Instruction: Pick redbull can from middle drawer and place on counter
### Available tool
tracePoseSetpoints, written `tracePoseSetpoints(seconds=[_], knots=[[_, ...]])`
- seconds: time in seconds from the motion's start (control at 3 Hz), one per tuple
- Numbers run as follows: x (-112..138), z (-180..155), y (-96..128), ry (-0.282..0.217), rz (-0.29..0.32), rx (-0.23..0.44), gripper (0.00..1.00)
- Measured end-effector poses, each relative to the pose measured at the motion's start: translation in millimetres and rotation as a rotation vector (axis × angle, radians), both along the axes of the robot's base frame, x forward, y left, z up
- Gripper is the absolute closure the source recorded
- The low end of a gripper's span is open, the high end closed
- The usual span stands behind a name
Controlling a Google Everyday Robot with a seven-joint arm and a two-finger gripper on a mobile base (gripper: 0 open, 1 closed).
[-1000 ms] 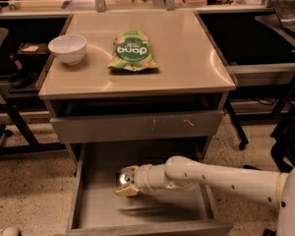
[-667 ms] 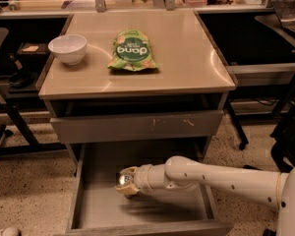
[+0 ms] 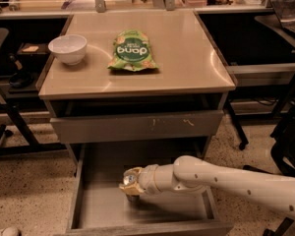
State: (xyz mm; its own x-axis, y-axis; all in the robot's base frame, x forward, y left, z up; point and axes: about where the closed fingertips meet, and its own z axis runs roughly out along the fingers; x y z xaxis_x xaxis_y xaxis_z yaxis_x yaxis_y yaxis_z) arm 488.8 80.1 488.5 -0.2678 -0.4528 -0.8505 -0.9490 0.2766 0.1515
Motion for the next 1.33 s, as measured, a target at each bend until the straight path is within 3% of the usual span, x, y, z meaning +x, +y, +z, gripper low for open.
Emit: tracePoseSetpoints(seconds=[0.33,0.67,1.0,1.33], knots=[[-9,43,-25,0.035,-0.05,-0.007,1.0],[0,95,-54,0.009,-0.108,-0.025,1.0],[0,95,-54,0.009,-0.108,-0.025,1.0],[10,127,-60,-0.016,-0.118,-0.033,1.0]])
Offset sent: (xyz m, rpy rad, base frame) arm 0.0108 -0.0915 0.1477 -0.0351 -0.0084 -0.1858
